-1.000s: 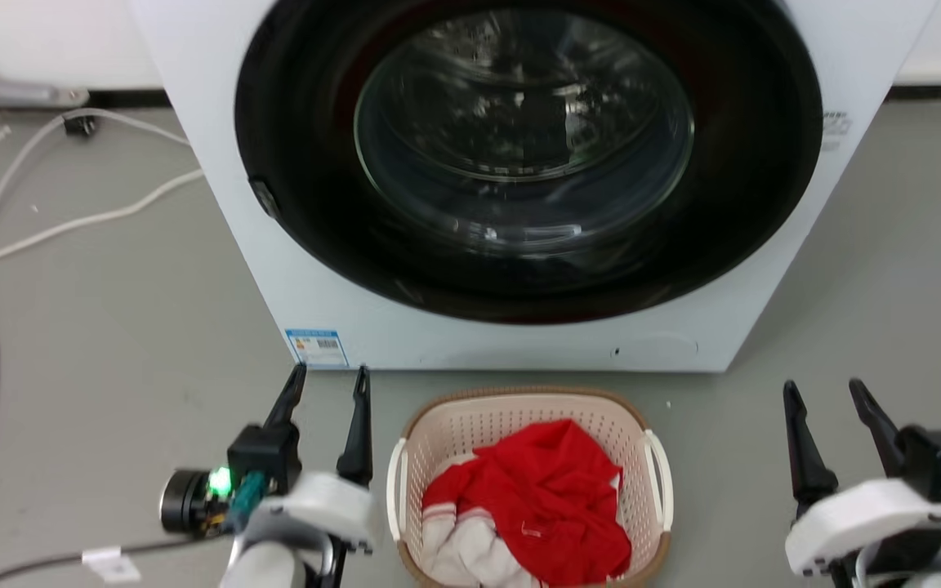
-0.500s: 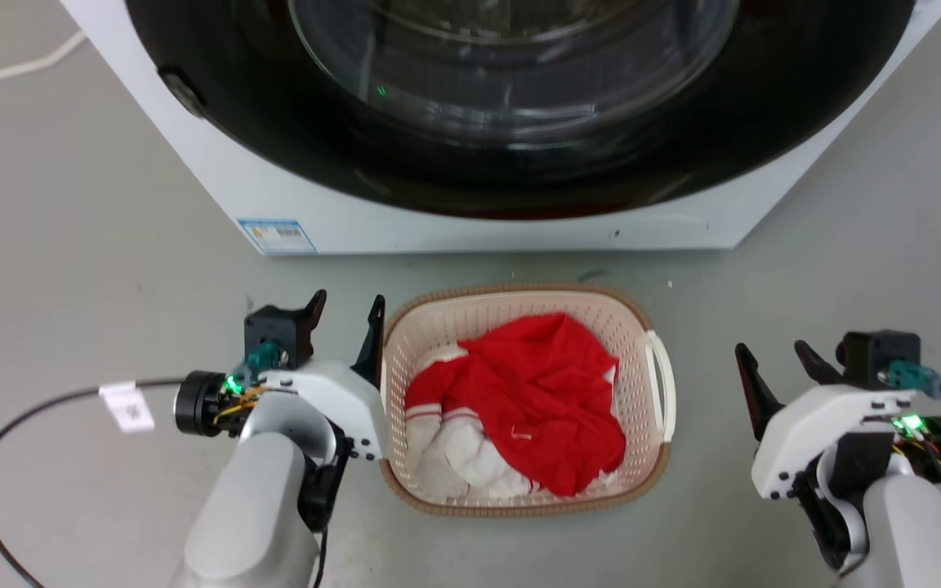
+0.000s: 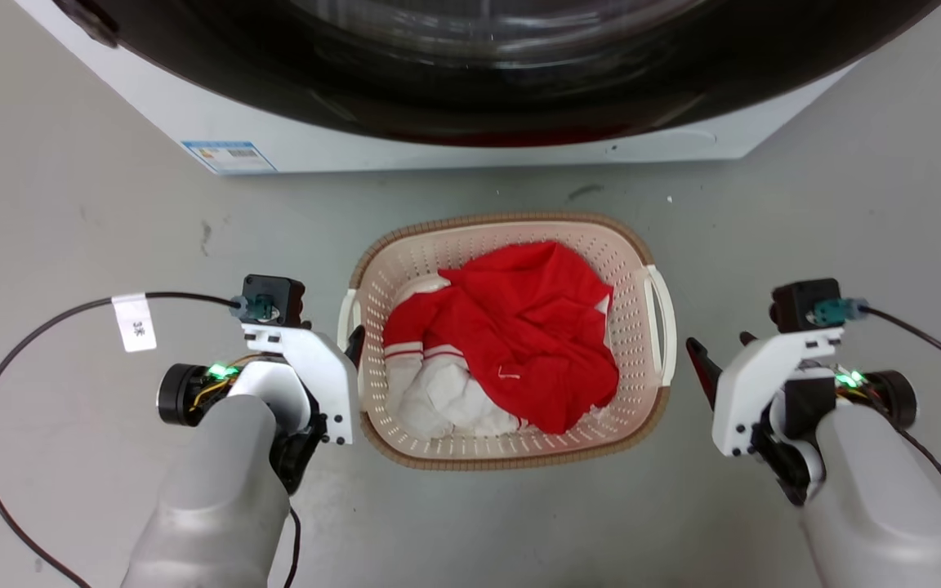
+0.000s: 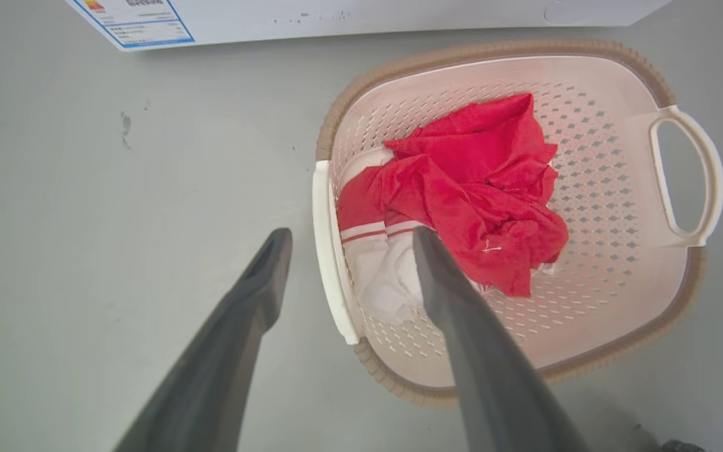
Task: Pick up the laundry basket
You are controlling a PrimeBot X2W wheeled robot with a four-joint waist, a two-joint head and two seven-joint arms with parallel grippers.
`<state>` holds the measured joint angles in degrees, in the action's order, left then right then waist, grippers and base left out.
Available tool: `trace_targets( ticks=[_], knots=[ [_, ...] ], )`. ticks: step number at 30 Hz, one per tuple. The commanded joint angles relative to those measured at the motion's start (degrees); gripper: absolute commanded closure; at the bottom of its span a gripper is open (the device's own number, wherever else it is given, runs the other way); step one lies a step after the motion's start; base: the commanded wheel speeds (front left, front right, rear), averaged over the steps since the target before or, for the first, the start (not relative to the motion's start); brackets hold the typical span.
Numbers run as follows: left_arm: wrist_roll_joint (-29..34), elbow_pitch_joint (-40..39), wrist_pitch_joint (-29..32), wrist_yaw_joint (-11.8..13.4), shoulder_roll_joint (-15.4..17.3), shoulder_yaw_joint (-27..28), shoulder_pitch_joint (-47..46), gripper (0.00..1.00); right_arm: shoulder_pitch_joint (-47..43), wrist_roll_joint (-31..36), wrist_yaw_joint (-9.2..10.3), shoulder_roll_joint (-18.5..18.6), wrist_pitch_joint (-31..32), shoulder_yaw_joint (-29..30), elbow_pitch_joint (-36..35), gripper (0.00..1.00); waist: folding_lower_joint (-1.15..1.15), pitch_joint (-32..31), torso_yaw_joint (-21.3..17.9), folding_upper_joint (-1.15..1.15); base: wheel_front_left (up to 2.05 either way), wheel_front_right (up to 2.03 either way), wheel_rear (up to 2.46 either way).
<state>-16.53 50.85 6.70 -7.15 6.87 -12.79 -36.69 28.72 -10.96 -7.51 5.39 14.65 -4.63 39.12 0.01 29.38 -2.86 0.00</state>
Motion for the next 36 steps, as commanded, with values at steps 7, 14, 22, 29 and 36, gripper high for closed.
trace_targets(
  ticks=[7,14,22,29,36],
  knots=[
    [-5.10,4.41,4.13,-0.32,1.39,-3.36,-4.92,0.00,8.23,-2.03,0.04,-0.37,-0.70,-3.58,9.56,0.00,-0.01,4.98,-1.55,0.00,0.00,0.00,0.00],
    [-10.86,5.90,7.35,-0.27,4.21,-8.45,-9.02,0.00,15.80,-4.13,0.04,-1.55,-1.47,-7.43,17.59,0.00,-0.01,9.61,-2.86,0.00,0.00,0.00,0.00],
    [-15.27,8.32,9.01,-0.28,6.95,-12.52,-11.29,0.00,21.20,-6.96,0.04,-2.36,-2.97,-11.84,24.05,0.00,-0.01,12.79,-3.83,0.00,0.00,0.00,0.00],
    [-18.74,9.55,8.64,-0.29,8.39,-14.60,-13.32,0.00,24.10,-10.07,0.04,-2.60,-3.86,-14.87,27.33,0.00,-0.01,15.16,-4.28,0.00,0.00,0.00,0.00],
    [-20.65,11.06,8.91,-0.29,9.01,-16.61,-16.27,0.00,26.14,-13.62,0.04,-2.56,-3.20,-19.27,28.03,0.00,-0.01,17.77,-4.26,0.00,0.00,0.00,0.00]
  ],
)
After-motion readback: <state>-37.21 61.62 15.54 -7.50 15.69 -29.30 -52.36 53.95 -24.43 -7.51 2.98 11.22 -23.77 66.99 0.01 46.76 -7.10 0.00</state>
